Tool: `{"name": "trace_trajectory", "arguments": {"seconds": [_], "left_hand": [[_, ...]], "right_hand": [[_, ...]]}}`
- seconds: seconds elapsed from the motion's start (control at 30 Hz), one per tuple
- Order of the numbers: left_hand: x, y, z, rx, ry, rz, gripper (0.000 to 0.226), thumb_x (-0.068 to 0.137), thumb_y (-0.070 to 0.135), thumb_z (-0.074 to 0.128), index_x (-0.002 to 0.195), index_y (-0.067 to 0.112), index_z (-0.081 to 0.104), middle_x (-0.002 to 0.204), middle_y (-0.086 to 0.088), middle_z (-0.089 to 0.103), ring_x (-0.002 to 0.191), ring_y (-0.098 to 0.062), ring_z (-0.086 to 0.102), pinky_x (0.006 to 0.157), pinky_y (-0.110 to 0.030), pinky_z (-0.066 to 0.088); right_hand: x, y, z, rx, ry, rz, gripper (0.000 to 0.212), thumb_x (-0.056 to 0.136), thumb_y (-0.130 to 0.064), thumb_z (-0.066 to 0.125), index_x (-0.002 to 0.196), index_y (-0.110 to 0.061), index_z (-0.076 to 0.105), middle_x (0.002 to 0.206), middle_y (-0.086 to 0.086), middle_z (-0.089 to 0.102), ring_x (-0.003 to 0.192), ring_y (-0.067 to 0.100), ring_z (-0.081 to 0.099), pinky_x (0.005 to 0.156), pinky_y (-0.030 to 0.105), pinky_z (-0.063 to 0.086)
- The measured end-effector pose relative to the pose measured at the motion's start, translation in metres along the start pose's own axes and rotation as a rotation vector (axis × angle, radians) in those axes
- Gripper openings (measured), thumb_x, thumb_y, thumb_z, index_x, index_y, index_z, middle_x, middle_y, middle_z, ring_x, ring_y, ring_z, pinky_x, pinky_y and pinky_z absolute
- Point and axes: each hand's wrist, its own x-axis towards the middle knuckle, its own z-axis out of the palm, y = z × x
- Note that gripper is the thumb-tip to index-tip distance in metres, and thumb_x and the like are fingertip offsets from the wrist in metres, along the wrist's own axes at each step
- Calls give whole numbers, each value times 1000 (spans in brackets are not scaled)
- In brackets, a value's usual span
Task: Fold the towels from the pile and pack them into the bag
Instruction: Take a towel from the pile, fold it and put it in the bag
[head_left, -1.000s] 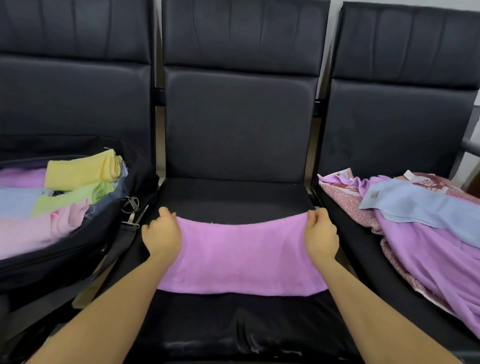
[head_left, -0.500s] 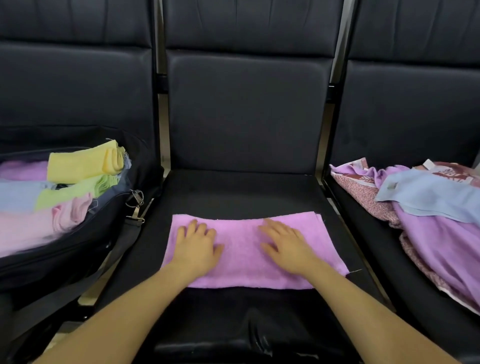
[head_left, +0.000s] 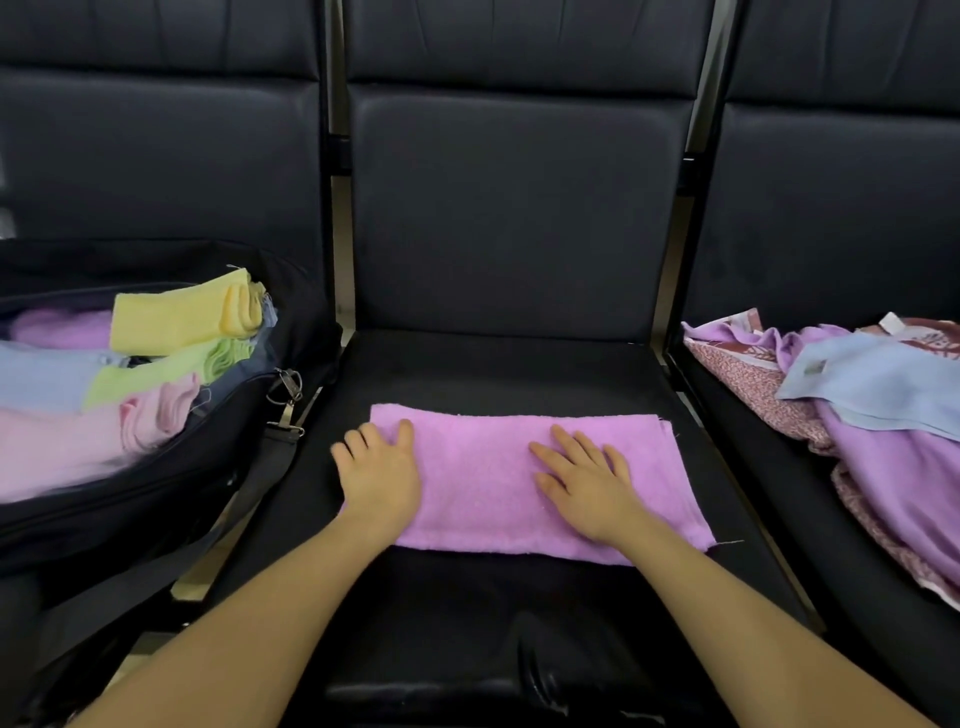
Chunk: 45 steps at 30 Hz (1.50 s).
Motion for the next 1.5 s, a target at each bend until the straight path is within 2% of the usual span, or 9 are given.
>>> {"name": "trace_trajectory", "arguments": {"seconds": [0.17, 0.37, 0.57, 0.77, 0.97, 1.1, 1.23, 1.33, 1.5], "left_hand": [[-4, -3, -1, -6, 86, 94, 55, 91, 9, 46, 143, 22, 34, 113, -11, 56, 102, -28, 54, 93, -39, 39], [10, -21, -23, -196, 373, 169, 55, 47, -10, 80, 99, 6, 70, 57, -9, 52, 40, -22, 40, 51, -29, 33], [1, -27, -55, -397, 536, 285, 36, 61, -2, 81, 94, 5, 68, 54, -3, 49, 43, -22, 45, 52, -29, 34], [-4, 17, -70, -504, 461, 183, 25, 79, 5, 63, 105, 6, 63, 68, -7, 60, 59, -28, 54, 62, -31, 29], [-13, 85, -89, -559, 446, 212, 29, 73, 2, 70, 101, 4, 62, 69, -8, 61, 57, -29, 57, 58, -31, 37], [-22, 121, -92, -844, 107, 355, 54, 91, 37, 59, 139, 17, 41, 105, -1, 67, 102, -22, 58, 93, -35, 36], [-24, 108, -82, -1136, -89, 341, 35, 100, 24, 43, 134, 19, 51, 124, 4, 60, 117, -14, 53, 96, -18, 36], [-17, 79, -59, -685, -45, 401, 36, 99, 20, 39, 132, 21, 53, 135, 1, 53, 124, -23, 47, 99, -31, 36], [-22, 50, -20, -215, -472, 472, 54, 102, 45, 16, 153, 32, 1, 160, 5, -12, 147, -23, -10, 117, -41, 1]], "right_hand": [[-5, 1, 1, -68, -21, -44, 52, 102, -48, 24, 151, -42, 9, 160, -12, -8, 148, 14, -7, 116, 41, -7], [-5, -16, 9, -67, -121, -64, 57, 100, -53, 17, 151, -40, -7, 158, -9, -20, 146, 16, -19, 116, 41, -14], [-1, -62, 18, 179, -162, -116, 55, 101, -52, 18, 152, -38, 3, 160, -10, -14, 146, 14, -16, 117, 42, -12], [-18, -21, -8, 132, 38, -49, 42, 100, -44, 34, 141, -35, 41, 154, -7, 26, 139, 19, 25, 111, 39, 11], [-50, 26, -23, 196, 137, 117, 37, 102, -31, 32, 136, -31, 47, 134, -6, 51, 123, 15, 43, 103, 37, 17], [-59, 41, -31, 388, 269, 241, 39, 103, -31, 31, 139, -27, 44, 137, -3, 52, 127, 18, 44, 106, 38, 16], [-58, 36, -29, 368, 289, 185, 41, 102, -32, 33, 142, -26, 39, 141, 0, 45, 129, 19, 40, 107, 38, 17], [-51, 22, -27, 307, 309, 70, 41, 102, -33, 35, 142, -26, 39, 143, -4, 41, 129, 15, 38, 104, 31, 18], [-37, 3, -26, 136, 166, -171, 45, 101, -43, 34, 145, -30, 37, 150, -10, 37, 138, 8, 30, 109, 29, 15]]}}
